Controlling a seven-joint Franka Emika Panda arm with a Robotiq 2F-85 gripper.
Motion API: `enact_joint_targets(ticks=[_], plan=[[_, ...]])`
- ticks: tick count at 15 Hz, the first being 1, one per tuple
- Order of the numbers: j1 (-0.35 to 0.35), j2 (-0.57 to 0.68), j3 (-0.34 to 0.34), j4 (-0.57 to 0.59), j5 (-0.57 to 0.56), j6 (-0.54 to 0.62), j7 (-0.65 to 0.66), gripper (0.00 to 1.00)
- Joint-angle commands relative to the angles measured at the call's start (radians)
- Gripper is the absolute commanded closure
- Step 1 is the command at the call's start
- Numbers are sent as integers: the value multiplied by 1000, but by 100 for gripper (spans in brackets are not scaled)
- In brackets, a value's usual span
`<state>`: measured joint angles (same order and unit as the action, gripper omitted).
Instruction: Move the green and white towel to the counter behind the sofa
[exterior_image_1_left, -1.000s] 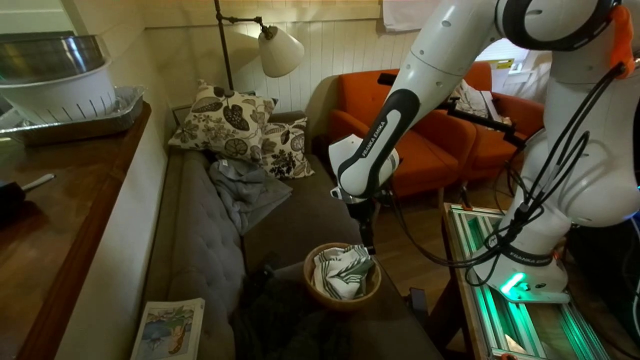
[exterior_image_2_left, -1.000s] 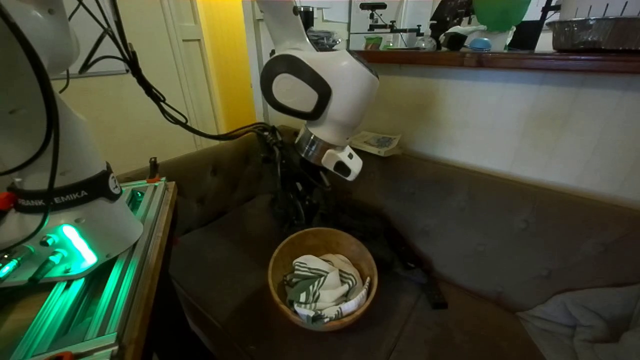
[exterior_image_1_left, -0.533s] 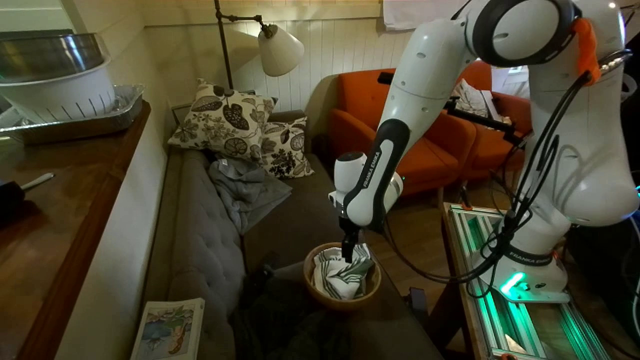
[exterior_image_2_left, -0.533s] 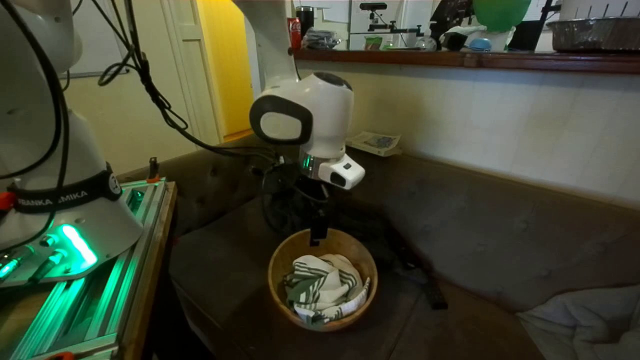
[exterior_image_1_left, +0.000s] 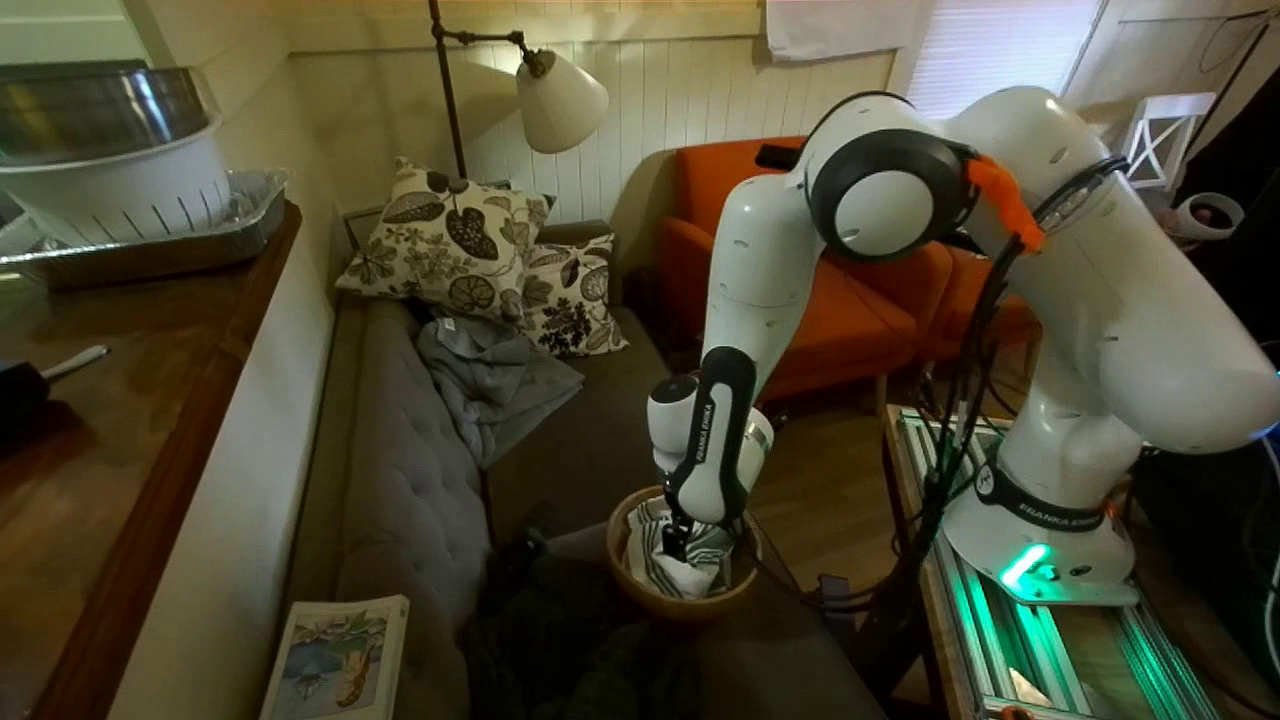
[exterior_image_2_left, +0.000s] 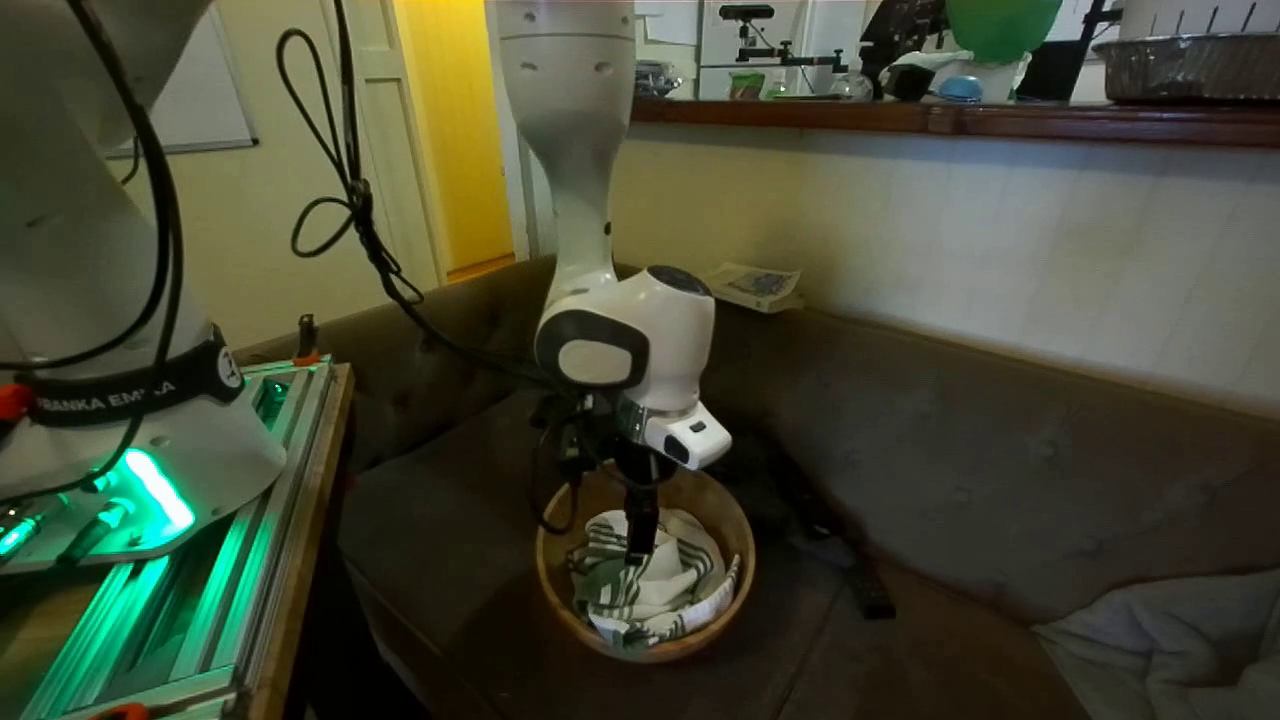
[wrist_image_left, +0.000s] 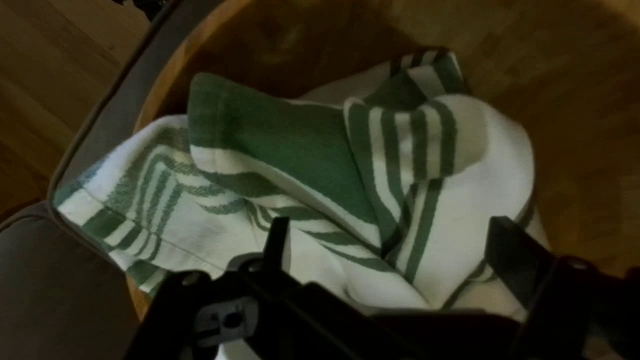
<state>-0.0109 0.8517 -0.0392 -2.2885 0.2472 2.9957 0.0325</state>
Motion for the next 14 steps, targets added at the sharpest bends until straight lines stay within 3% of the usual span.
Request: enact_joint_targets(ticks=[1,11,12,14], plan=[[-38,127,38,156,-15,-12,62,0],[10,309,39,398,-33,-205,96,0],[10,321,39,414,-34,-220,96,25],[8,335,37,441,-36,-250,96,32]])
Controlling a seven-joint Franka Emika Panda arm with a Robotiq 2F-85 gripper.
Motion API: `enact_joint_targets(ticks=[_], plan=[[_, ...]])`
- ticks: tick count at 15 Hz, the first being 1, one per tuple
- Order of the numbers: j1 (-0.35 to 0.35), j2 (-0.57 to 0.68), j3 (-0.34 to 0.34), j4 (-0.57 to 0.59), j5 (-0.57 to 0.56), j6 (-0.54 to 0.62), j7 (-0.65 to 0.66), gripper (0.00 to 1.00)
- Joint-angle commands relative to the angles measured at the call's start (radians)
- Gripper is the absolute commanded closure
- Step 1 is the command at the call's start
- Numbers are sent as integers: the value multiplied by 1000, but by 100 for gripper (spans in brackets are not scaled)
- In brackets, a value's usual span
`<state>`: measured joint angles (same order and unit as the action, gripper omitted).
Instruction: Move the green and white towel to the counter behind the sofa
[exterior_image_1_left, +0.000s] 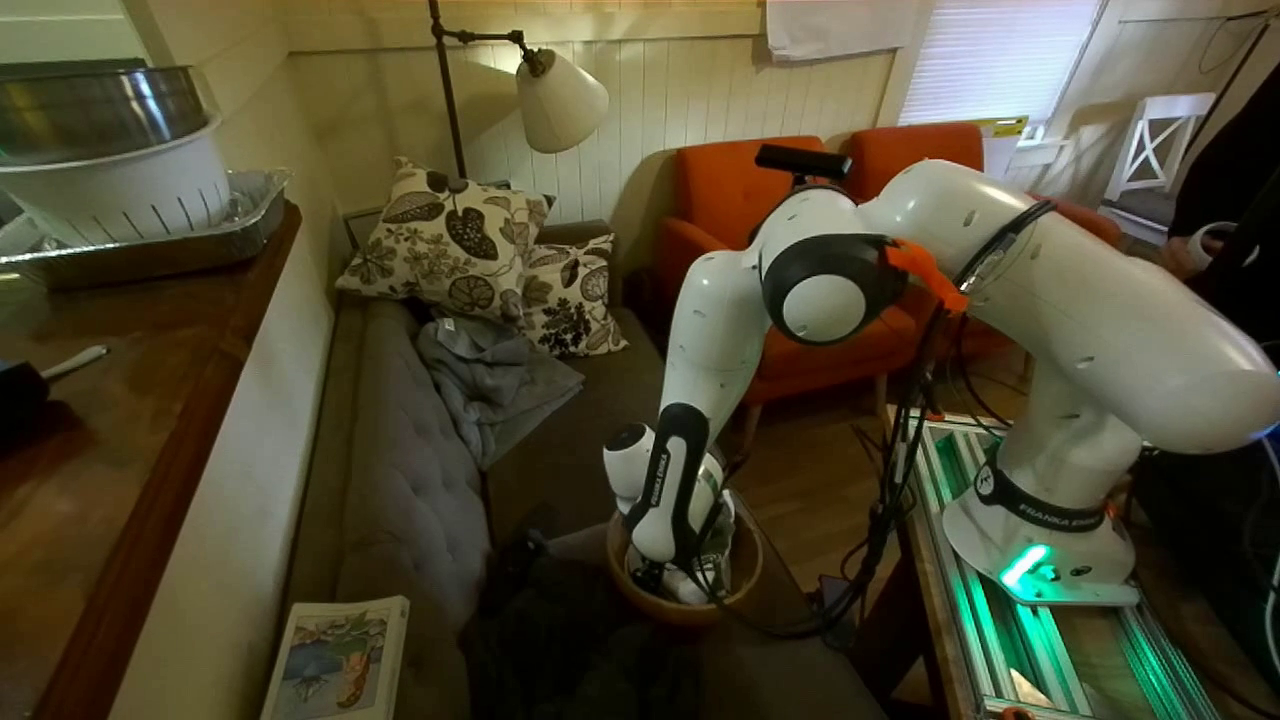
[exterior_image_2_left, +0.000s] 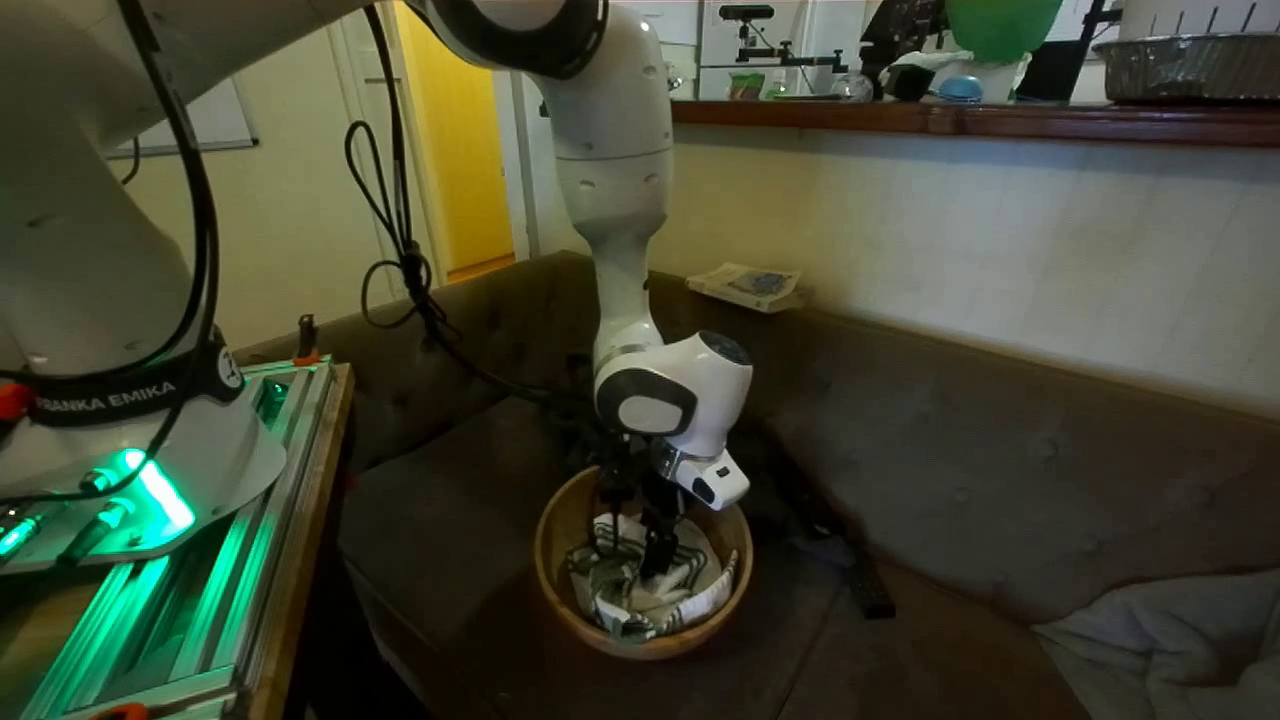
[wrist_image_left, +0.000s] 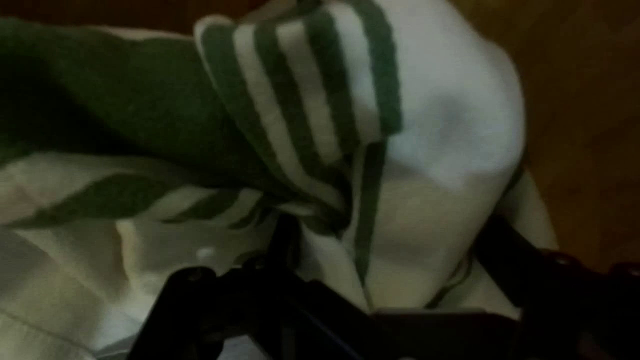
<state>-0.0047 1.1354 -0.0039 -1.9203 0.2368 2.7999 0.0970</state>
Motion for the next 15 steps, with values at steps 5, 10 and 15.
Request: enact_joint_targets(ticks=[5,10,15], plan=[[-12,45,-5,88,-17,-96,35,67],[-82,-52,50,15,-13,-165,-29,97],[-129,-226,111,-136,-29,-252,-188,94]])
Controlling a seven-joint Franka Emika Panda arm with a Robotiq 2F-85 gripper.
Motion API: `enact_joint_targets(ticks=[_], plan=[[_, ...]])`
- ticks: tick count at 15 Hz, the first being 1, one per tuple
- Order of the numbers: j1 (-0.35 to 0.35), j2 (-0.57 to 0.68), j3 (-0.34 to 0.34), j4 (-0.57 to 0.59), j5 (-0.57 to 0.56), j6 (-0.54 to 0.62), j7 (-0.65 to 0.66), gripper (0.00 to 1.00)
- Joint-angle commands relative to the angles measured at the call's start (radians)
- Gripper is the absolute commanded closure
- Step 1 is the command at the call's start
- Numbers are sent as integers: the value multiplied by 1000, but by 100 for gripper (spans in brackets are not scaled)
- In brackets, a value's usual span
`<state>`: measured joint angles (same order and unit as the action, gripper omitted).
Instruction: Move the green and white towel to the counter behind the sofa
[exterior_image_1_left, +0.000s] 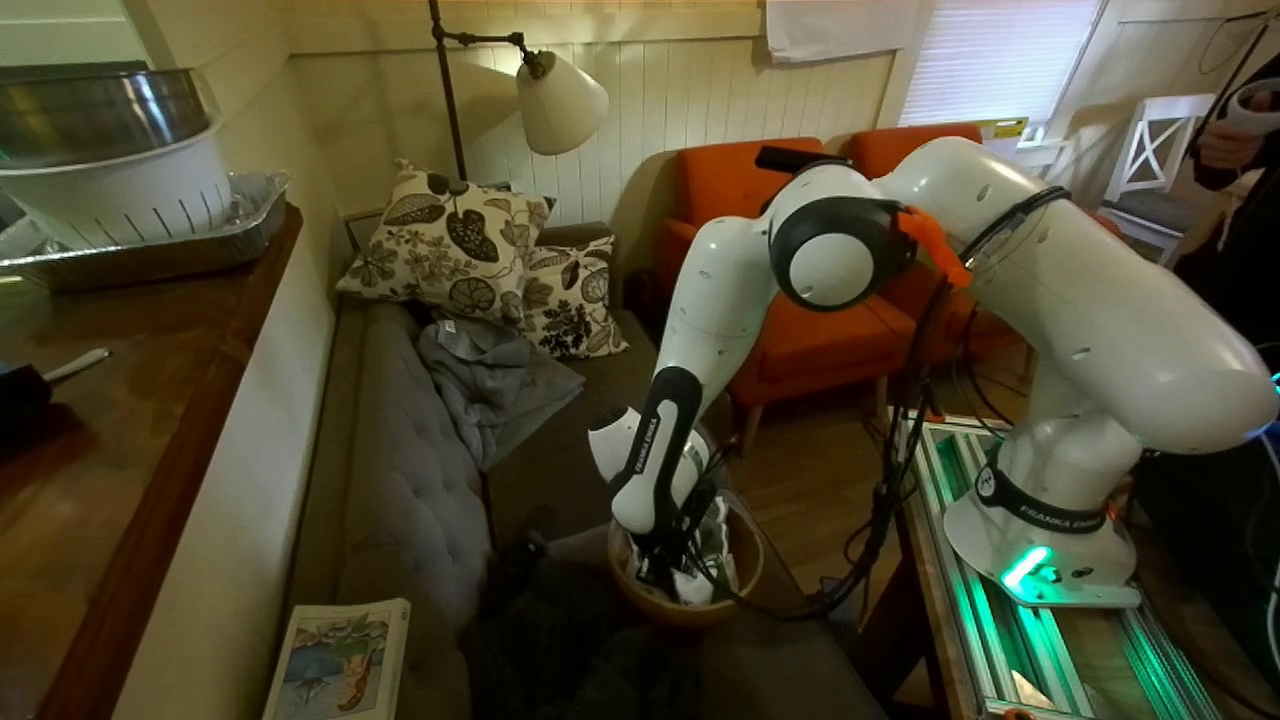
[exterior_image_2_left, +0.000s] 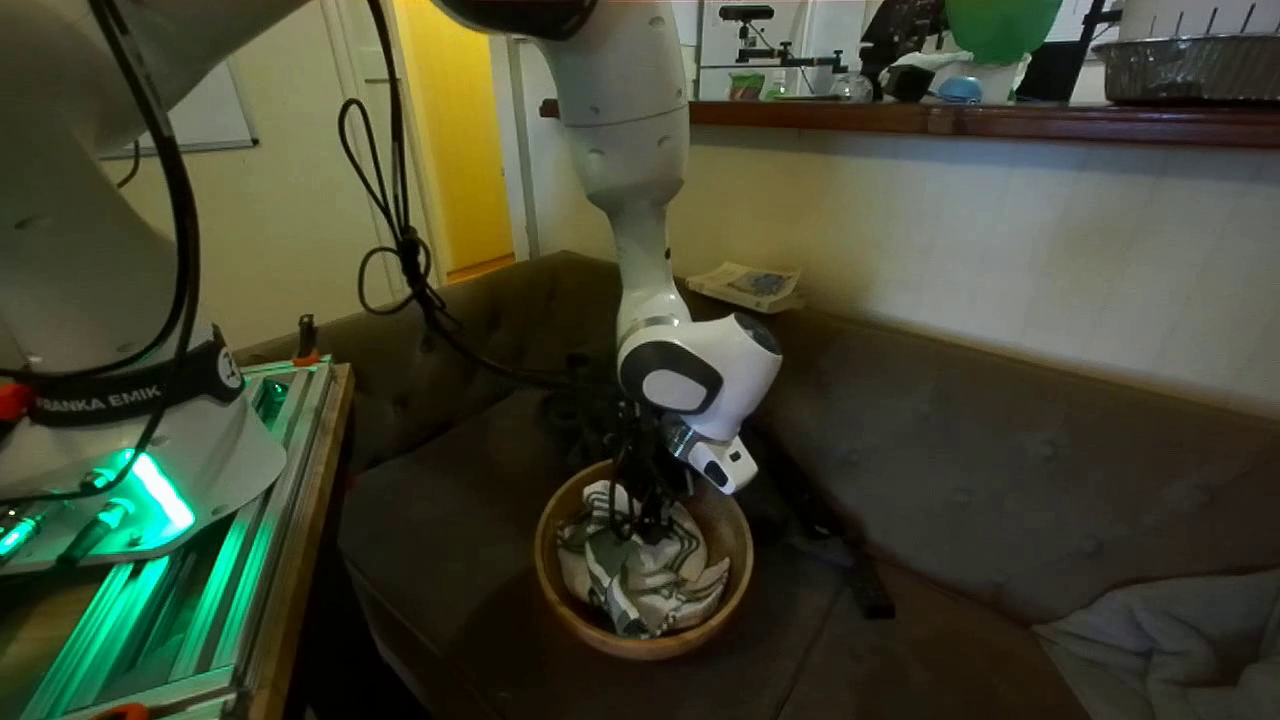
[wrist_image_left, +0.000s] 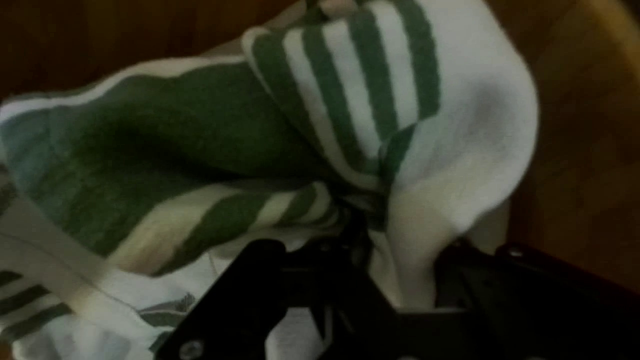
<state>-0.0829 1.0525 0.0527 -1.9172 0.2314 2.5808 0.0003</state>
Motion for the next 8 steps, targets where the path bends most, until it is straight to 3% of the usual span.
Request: enact_joint_targets(ticks=[1,8], plan=[[-67,-194,73,-189,-20,-22,-136,94],[-179,-562,207,-473,53,166,-313,94]])
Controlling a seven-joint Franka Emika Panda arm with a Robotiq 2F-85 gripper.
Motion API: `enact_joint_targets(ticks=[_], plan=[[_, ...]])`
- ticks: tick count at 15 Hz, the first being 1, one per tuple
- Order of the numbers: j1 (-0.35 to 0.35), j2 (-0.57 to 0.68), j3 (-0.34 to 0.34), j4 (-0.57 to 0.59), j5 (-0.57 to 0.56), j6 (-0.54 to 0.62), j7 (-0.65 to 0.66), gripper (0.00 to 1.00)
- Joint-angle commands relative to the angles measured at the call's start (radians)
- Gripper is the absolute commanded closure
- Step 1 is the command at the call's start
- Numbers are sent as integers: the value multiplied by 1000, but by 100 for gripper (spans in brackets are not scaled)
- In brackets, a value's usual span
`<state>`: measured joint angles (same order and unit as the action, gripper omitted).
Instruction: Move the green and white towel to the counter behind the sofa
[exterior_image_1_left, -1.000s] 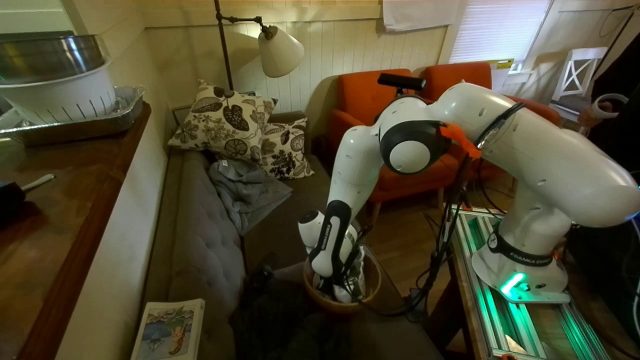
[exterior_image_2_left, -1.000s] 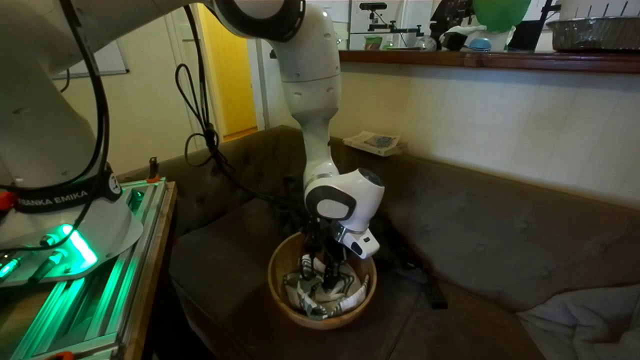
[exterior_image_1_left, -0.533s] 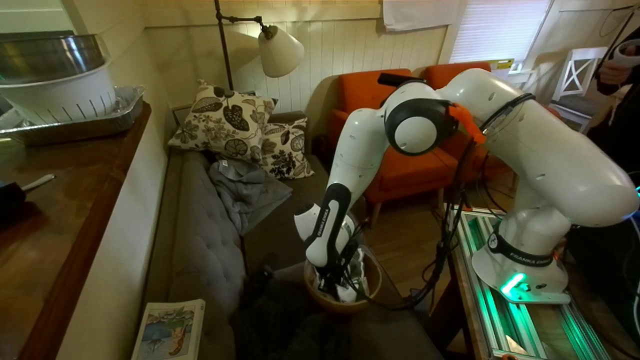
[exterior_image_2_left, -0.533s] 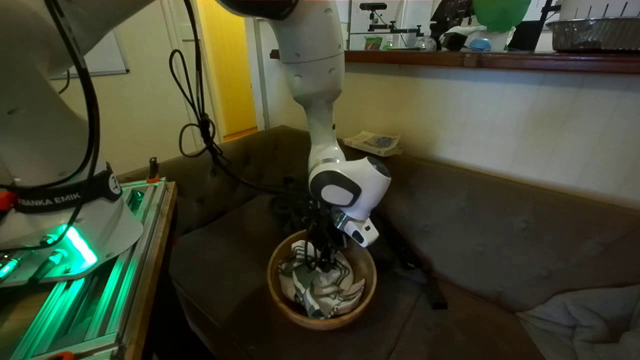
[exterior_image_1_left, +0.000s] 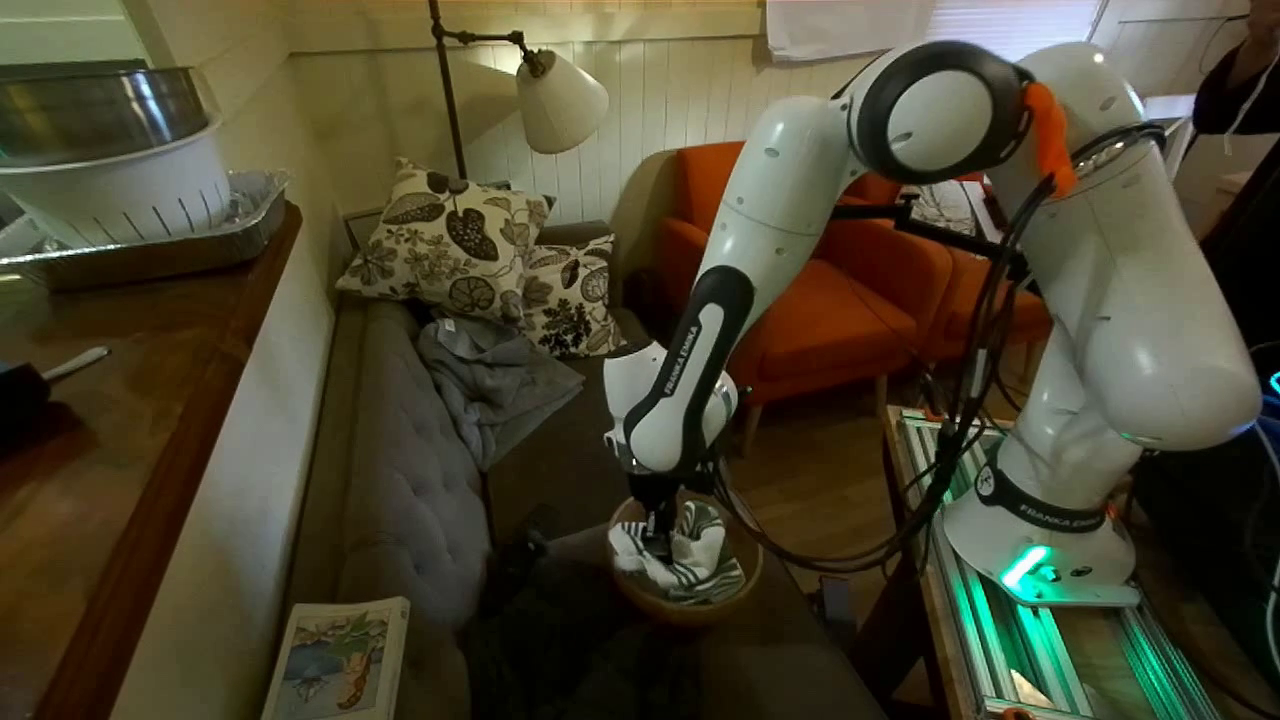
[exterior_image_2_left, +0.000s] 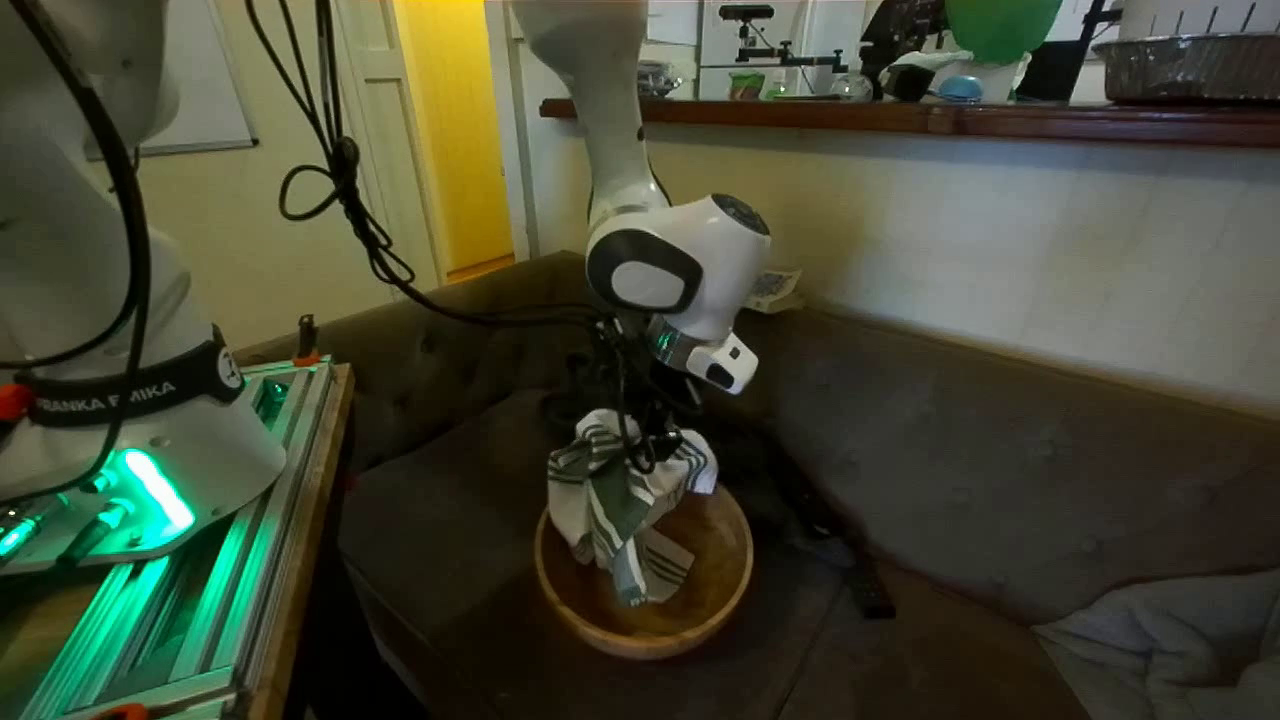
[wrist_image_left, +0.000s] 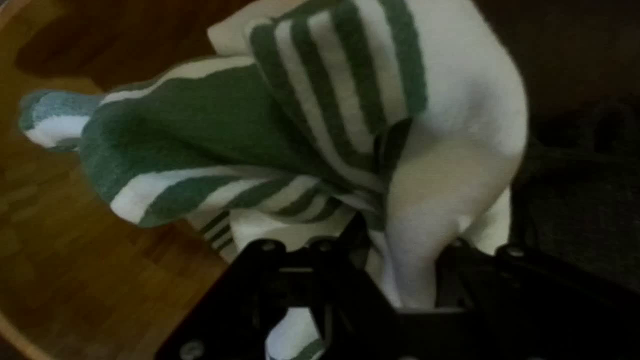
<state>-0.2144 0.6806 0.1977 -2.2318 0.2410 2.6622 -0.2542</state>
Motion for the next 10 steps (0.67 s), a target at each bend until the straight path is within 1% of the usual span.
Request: enact_joint_targets(ticks=[1,2,3,4,5,7,10], plan=[[-66,-245,89,-188,61,114,-75,94],[-89,-298,124,-214,88,133,-96,94],[-104,-353,150,-236,115,115,-107,94],[-84,-396,139,-250,116,82,-90,94],[-49,-271,97,-161,94,98,-80,78],[-34,-352,94,-203,109,85,-85,78],[-29,-379,90,-229,112,83,-86,78]])
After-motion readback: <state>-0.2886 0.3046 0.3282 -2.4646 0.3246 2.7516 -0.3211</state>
